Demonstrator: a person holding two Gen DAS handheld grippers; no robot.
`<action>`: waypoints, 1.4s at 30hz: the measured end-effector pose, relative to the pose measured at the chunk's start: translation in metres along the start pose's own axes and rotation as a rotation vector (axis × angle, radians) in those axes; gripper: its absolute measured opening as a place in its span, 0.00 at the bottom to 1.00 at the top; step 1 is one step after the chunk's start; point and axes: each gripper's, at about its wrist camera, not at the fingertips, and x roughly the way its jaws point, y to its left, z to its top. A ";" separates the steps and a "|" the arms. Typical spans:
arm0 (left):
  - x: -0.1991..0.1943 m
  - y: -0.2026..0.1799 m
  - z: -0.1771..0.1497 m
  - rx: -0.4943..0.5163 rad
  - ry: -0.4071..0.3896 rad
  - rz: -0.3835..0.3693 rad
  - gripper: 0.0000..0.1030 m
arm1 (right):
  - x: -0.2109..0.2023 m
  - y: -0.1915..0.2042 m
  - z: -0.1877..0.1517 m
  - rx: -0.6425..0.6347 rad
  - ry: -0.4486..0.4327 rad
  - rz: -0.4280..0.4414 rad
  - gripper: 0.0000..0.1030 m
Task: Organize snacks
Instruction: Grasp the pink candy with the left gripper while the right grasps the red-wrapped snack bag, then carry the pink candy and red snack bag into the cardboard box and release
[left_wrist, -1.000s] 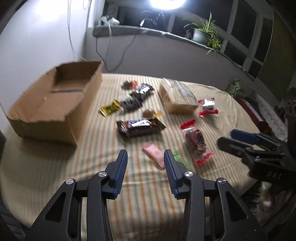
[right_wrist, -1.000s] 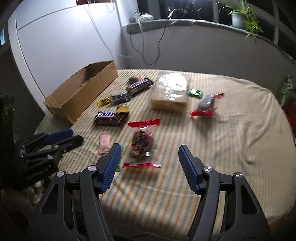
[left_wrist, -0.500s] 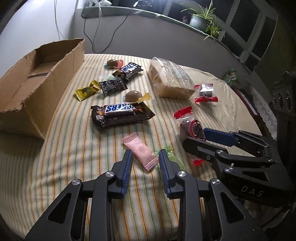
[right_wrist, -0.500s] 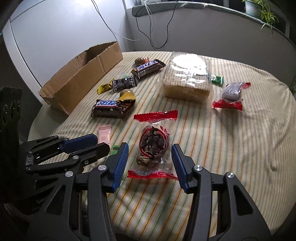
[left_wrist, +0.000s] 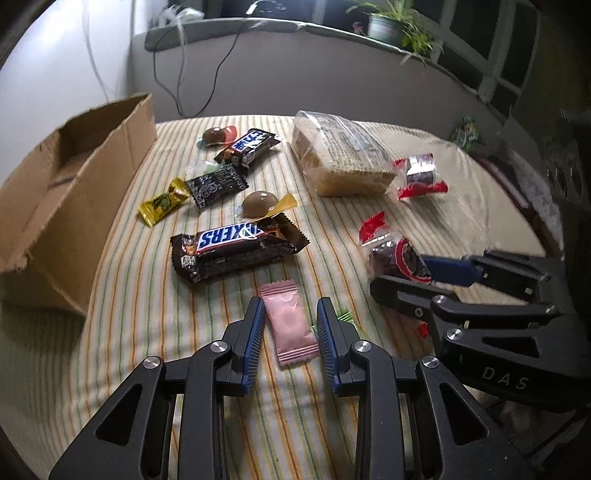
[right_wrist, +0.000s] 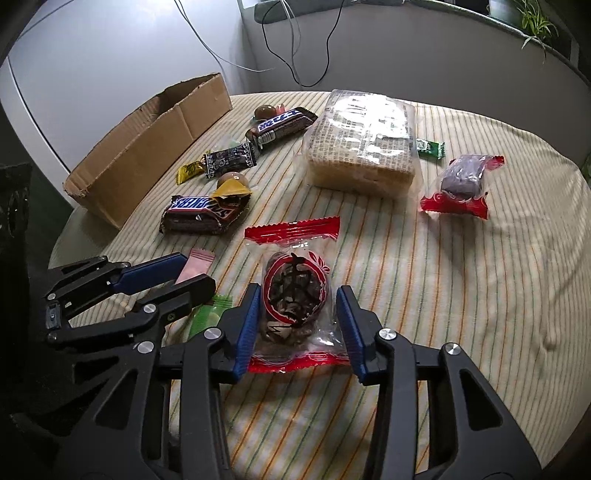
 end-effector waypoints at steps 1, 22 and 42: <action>0.000 -0.003 -0.001 0.021 -0.002 0.014 0.24 | 0.000 0.001 0.000 -0.007 0.001 -0.008 0.41; -0.015 0.010 -0.005 -0.021 -0.054 -0.010 0.17 | -0.012 0.002 -0.001 0.000 -0.036 -0.037 0.34; -0.069 0.077 0.021 -0.122 -0.212 0.058 0.17 | -0.031 0.081 0.063 -0.130 -0.148 0.038 0.34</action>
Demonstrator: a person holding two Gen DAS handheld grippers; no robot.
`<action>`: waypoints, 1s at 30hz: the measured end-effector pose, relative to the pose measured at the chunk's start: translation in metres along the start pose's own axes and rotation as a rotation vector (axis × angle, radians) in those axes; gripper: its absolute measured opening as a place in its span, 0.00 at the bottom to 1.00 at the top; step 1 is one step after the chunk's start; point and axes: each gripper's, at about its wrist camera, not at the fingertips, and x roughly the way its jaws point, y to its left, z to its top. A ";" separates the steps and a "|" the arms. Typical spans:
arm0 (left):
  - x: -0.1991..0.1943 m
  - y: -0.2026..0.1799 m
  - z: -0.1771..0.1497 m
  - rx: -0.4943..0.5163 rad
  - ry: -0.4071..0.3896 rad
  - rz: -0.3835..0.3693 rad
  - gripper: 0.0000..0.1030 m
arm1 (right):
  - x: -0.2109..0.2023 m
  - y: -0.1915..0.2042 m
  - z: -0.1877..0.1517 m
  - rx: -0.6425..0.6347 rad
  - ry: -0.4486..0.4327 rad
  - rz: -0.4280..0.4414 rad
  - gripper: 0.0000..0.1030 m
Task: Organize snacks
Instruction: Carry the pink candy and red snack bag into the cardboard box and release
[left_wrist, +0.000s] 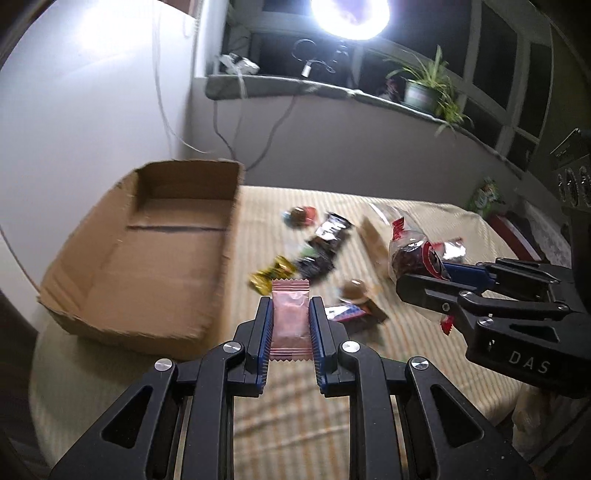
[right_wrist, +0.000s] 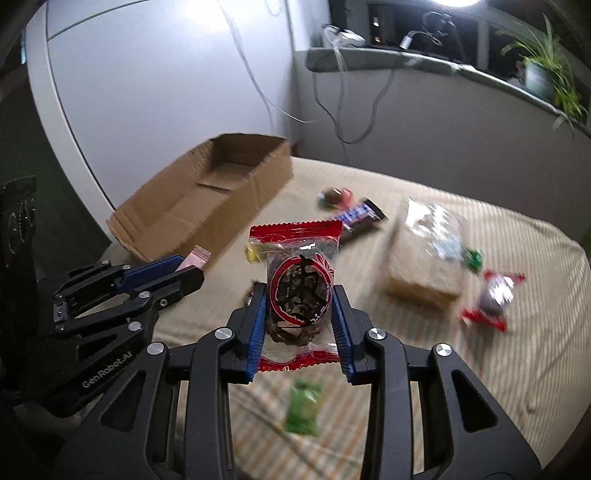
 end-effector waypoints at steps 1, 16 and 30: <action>-0.001 0.005 0.002 -0.007 -0.004 0.005 0.17 | 0.002 0.005 0.003 -0.006 -0.002 0.003 0.34; -0.001 0.074 0.017 -0.081 -0.040 0.109 0.17 | 0.060 0.072 0.061 -0.090 0.016 0.103 0.34; 0.005 0.109 0.019 -0.133 -0.039 0.145 0.17 | 0.106 0.092 0.079 -0.124 0.057 0.102 0.34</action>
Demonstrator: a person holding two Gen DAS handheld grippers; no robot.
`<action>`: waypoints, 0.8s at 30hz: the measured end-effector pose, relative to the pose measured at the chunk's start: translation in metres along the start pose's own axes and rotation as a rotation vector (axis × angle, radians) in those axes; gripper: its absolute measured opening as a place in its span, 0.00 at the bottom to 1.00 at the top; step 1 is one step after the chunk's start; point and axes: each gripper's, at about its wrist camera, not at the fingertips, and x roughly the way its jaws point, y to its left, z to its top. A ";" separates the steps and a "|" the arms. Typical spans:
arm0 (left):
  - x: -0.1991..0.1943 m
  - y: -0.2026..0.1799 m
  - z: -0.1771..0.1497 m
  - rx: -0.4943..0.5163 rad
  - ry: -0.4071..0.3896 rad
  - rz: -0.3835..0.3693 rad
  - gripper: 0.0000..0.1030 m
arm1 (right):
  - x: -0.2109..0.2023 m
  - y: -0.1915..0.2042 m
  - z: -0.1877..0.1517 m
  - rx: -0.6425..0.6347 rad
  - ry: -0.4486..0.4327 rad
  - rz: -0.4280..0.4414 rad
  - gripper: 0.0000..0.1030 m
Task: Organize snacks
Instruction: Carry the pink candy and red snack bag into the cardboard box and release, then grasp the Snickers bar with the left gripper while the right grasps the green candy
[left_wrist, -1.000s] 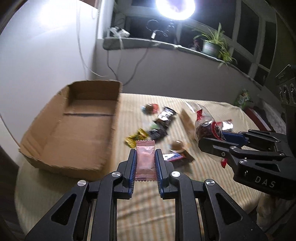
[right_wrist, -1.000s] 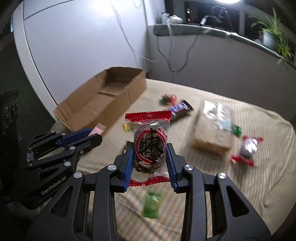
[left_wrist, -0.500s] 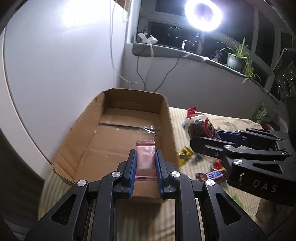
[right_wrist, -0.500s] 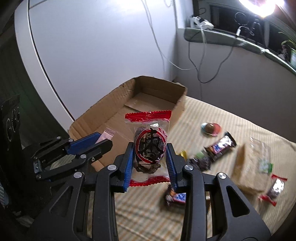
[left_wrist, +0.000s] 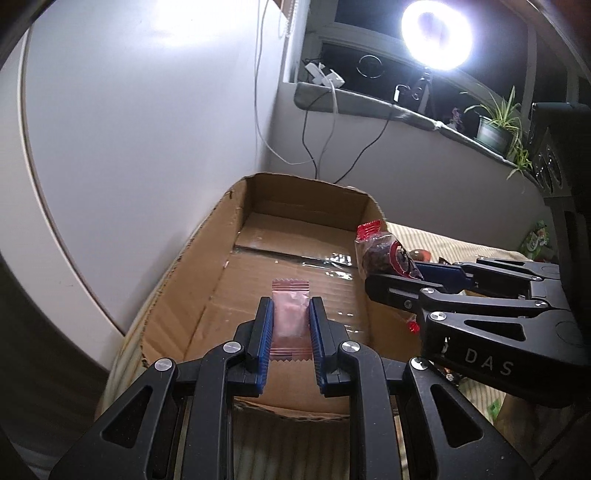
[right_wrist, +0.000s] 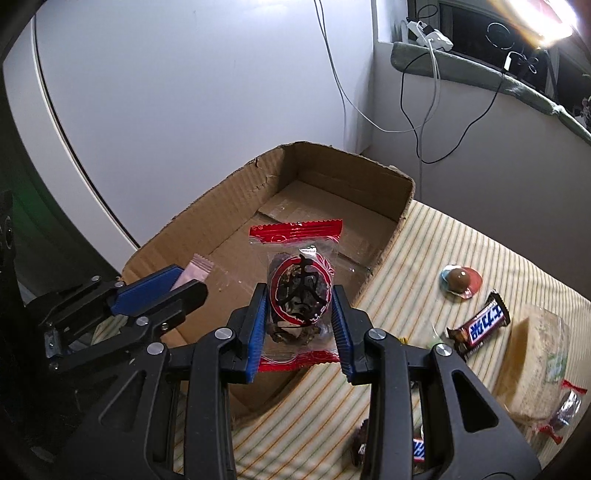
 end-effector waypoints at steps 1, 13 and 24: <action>0.000 0.001 0.000 -0.001 0.000 0.000 0.17 | 0.001 0.001 0.001 -0.003 -0.001 0.000 0.34; -0.001 0.001 0.002 -0.006 -0.002 0.021 0.18 | -0.003 0.002 0.002 -0.008 -0.010 -0.004 0.39; -0.013 0.001 0.002 -0.017 -0.016 0.031 0.30 | -0.033 -0.005 -0.005 0.002 -0.055 -0.025 0.56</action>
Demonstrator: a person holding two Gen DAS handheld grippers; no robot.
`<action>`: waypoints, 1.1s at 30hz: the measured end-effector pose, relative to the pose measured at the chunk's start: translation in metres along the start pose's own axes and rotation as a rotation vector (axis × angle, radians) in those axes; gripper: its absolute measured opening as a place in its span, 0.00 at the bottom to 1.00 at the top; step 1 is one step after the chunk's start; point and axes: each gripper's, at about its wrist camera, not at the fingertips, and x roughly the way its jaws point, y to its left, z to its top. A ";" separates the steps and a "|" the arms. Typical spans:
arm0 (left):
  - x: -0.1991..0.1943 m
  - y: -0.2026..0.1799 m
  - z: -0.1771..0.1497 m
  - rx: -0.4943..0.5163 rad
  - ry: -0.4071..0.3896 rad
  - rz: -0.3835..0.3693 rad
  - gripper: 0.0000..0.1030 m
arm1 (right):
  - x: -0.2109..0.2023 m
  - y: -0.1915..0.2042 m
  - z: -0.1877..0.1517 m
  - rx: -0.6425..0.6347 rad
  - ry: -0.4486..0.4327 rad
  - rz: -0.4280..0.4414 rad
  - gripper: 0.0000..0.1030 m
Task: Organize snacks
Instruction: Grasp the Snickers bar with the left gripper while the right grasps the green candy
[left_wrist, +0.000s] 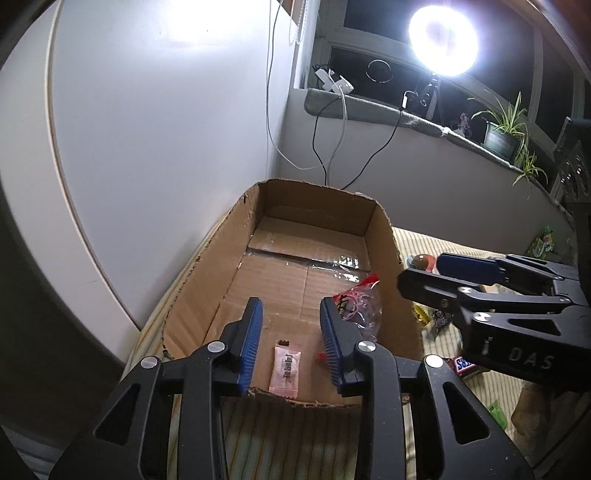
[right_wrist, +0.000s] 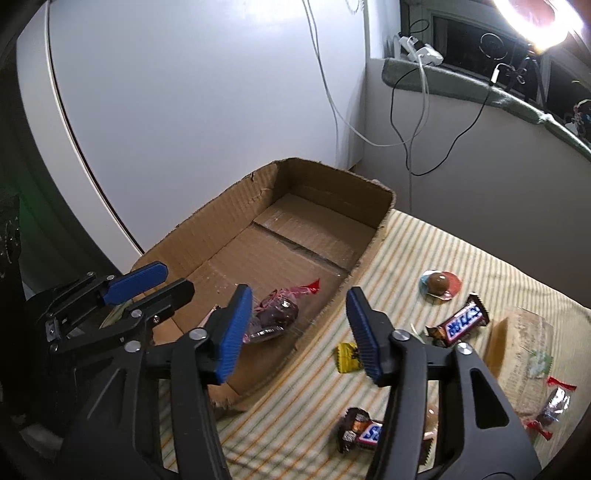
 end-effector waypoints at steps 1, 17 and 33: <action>-0.002 -0.001 0.000 -0.002 -0.002 -0.003 0.30 | -0.003 -0.001 -0.001 0.001 -0.004 -0.004 0.57; -0.021 -0.039 -0.019 0.026 0.009 -0.087 0.30 | -0.067 -0.054 -0.051 0.077 -0.050 -0.054 0.68; -0.006 -0.108 -0.041 0.118 0.112 -0.244 0.30 | -0.088 -0.079 -0.145 0.086 0.119 -0.059 0.68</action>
